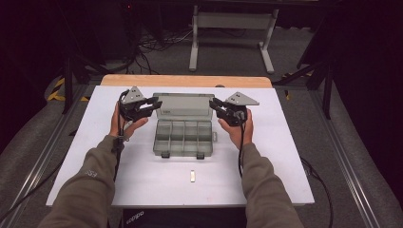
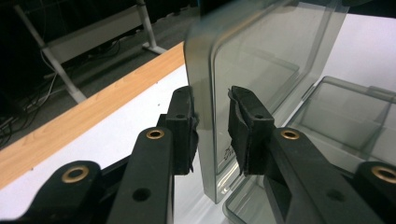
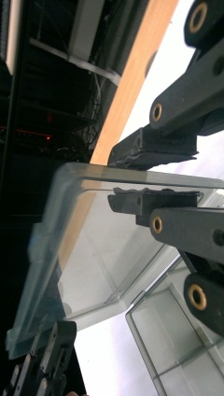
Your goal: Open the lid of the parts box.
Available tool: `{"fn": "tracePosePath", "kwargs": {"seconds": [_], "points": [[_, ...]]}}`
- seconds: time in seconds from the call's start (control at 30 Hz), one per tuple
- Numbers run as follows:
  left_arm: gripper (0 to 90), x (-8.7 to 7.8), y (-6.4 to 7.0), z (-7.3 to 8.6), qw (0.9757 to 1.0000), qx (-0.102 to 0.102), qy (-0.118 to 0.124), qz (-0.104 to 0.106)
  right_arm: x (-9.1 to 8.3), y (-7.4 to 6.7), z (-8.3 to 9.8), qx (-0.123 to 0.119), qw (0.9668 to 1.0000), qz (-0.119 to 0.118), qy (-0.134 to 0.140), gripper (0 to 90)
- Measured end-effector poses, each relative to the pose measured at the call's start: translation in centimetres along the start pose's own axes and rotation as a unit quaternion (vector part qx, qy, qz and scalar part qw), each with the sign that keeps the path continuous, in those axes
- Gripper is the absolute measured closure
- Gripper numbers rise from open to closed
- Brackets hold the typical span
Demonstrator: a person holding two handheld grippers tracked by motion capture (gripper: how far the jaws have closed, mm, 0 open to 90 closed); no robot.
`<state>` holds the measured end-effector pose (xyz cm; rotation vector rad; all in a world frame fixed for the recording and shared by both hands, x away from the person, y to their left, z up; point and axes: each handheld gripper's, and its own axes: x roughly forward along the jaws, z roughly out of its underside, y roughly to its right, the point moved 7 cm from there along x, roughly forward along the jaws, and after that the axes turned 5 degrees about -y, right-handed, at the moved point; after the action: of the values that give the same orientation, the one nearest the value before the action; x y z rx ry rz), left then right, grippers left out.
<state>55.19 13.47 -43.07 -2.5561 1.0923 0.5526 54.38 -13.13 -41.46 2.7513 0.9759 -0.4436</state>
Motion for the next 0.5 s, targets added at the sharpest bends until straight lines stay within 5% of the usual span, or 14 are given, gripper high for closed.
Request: {"fn": "tracePosePath", "kwargs": {"seconds": [0.5], "points": [[71.9, 2.4, -0.6, 2.2, 0.9991, -0.041, -0.012, -0.001, 2.5, 0.9, 3.2, 0.048, 0.9982, 0.008, -0.034, 81.9]]}}
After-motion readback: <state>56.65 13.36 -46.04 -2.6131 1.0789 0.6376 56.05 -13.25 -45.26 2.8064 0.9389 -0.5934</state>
